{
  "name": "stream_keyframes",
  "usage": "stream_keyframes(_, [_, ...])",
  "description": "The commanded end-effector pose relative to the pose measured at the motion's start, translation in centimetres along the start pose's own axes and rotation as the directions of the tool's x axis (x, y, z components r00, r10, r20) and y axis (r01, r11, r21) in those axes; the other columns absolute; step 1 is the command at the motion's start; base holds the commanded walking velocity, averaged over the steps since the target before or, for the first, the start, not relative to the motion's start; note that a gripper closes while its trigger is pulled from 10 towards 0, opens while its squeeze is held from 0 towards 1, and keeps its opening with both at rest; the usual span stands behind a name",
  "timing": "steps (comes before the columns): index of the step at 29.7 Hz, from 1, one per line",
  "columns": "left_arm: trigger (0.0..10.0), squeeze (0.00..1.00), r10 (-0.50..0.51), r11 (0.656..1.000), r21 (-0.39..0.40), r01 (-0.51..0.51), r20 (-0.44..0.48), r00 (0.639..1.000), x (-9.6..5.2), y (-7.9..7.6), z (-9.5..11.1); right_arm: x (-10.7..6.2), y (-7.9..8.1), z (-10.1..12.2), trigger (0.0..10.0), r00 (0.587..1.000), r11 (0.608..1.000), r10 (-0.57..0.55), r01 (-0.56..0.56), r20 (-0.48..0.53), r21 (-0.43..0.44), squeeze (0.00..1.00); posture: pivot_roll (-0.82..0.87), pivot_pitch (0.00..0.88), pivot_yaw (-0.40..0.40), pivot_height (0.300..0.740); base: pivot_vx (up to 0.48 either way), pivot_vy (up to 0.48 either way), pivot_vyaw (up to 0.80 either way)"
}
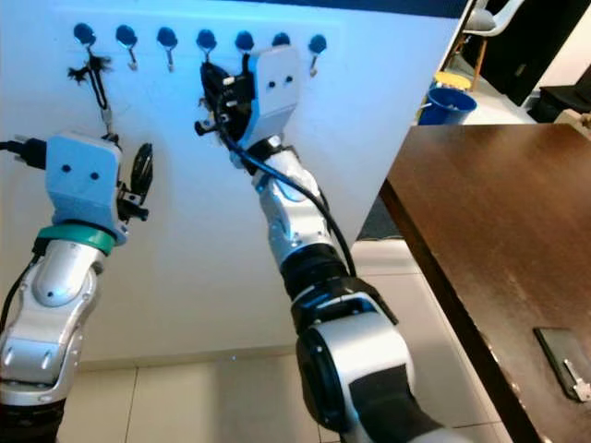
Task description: Hang keys on a hook
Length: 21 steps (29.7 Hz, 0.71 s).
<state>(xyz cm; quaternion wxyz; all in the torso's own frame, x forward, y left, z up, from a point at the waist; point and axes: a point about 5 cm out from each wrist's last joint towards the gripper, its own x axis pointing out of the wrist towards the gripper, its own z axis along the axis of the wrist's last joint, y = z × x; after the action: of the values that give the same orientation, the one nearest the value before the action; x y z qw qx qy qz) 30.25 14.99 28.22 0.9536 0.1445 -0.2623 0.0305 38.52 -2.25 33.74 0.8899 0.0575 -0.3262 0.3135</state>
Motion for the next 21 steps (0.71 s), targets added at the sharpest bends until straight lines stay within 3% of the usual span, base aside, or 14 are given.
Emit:
stream_keyframes(1, [10.0, 0.0, -0.006, 1.0, 0.009, 0.006, -0.022, 1.0, -0.2, 0.0, -0.7, -0.4, -0.1, -0.3, 10.0, 1.0, 1.0, -0.01, 0.01, 0.002, 0.003, 0.0, 0.15, 0.148, 0.032, 0.74, 0.0, 0.0, 0.0])
stream_keyframes(5, [10.0, 0.0, -0.006, 1.0, 0.009, 0.006, -0.022, 1.0, -0.3, 0.0, -0.6, -0.5, 0.8, 0.6, 10.0, 0.993, 0.993, 0.079, -0.071, 0.086, -0.09, 0.0, 0.15, 0.15, 0.033, 0.74, 0.0, 0.0, 0.0])
stream_keyframes(11, [10.0, 0.0, -0.006, 1.0, 0.009, 0.006, -0.022, 1.0, -0.3, 0.0, -0.6, -0.7, 1.5, 1.8, 10.0, 0.974, 0.979, 0.159, -0.134, 0.162, -0.155, 0.0, 0.15, 0.156, 0.035, 0.74, 0.0, 0.0, 0.0])
stream_keyframes(21, [10.0, 0.0, -0.008, 1.0, 0.009, 0.009, -0.023, 1.0, -0.2, 0.0, -0.6, -1.2, 1.2, 1.3, 10.0, 0.978, 0.977, 0.154, -0.129, 0.143, -0.172, 0.0, 0.15, 0.159, 0.038, 0.74, 0.0, 0.0, 0.0])
